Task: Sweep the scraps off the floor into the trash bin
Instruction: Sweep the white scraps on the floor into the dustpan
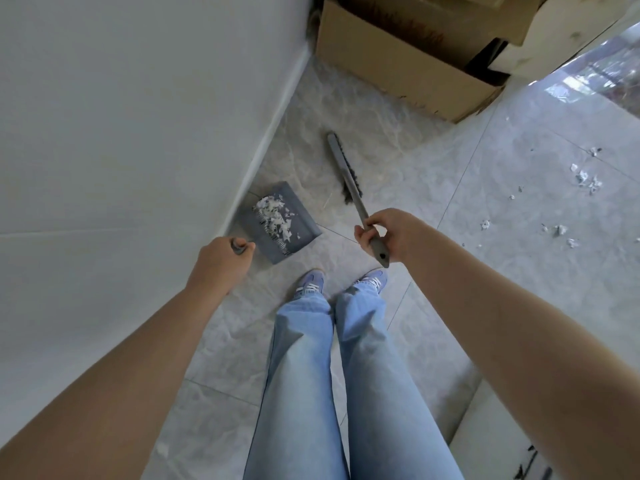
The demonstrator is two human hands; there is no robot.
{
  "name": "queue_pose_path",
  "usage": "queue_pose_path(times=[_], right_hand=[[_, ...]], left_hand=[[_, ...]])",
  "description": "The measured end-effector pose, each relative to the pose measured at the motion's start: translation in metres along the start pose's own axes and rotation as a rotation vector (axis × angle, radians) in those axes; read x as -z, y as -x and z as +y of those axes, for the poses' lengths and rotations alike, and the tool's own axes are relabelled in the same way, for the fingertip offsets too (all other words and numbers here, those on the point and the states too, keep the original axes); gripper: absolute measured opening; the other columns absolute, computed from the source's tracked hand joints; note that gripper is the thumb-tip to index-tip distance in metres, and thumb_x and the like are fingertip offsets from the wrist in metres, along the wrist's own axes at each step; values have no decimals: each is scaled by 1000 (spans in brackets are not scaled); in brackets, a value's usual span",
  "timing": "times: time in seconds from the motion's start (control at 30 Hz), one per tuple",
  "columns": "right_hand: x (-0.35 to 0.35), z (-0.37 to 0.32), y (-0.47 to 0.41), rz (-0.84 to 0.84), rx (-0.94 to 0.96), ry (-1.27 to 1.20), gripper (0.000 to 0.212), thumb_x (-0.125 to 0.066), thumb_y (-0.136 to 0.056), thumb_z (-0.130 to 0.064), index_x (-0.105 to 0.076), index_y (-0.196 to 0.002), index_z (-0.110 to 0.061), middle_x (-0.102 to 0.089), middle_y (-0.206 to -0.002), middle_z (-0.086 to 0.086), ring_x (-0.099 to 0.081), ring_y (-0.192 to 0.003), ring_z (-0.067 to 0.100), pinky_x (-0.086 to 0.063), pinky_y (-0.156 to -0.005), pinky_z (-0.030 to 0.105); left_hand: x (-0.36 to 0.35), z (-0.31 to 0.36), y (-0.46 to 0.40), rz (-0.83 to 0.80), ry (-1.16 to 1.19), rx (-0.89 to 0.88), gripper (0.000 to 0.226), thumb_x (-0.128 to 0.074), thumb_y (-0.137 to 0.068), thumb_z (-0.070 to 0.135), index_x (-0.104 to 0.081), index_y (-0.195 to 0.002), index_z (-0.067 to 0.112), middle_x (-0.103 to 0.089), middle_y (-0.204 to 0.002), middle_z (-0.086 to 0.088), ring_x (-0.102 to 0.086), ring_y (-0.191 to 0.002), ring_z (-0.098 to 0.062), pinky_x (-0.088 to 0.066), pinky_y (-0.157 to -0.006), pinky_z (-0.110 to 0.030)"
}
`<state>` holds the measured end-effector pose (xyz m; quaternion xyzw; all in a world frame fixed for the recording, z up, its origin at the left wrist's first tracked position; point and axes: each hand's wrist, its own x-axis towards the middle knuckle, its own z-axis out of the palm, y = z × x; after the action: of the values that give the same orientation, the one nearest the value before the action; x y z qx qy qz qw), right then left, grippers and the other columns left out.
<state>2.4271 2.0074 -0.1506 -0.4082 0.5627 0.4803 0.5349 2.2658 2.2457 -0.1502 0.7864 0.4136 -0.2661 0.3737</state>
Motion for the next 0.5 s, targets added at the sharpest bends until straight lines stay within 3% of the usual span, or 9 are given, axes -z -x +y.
queue_pose_path(times=[0.13, 0.27, 0.4, 0.5], right_hand=[[-4, 0, -10, 64, 60, 42, 7, -40, -90, -1, -42, -86, -6, -45, -73, 10, -39, -49, 13, -31, -31, 14], [-7, 11, -27, 90, 79, 218, 10, -45, -100, -11, -40, -91, -12, -36, -69, 6, -31, -31, 8, -23, -27, 13], [-3, 17, -23, 162, 153, 306, 10, -38, -104, -17, -46, -101, -23, -31, -65, 1, -25, -48, 8, -17, -30, 10], [3, 21, -23, 212, 166, 321, 17, -36, -103, -17, -49, -94, -19, -26, -62, -1, -26, -38, 8, -15, -33, 10]], left_hand=[[1, 2, -1, -4, 0, -19, 31, -58, -93, 33, -70, -79, 9, -68, -75, -17, -63, -68, -39, -54, -57, -39], [-1, 4, -1, -16, -20, -12, 28, -56, -94, 35, -71, -85, 13, -67, -76, -14, -63, -70, -37, -51, -54, -32], [-1, 2, -3, -10, 1, -5, 30, -56, -93, 36, -71, -84, 11, -67, -78, -16, -63, -76, -40, -54, -61, -39], [-2, 4, -2, -4, -1, -10, 30, -56, -94, 36, -71, -88, 10, -67, -82, -13, -63, -82, -37, -54, -68, -38]])
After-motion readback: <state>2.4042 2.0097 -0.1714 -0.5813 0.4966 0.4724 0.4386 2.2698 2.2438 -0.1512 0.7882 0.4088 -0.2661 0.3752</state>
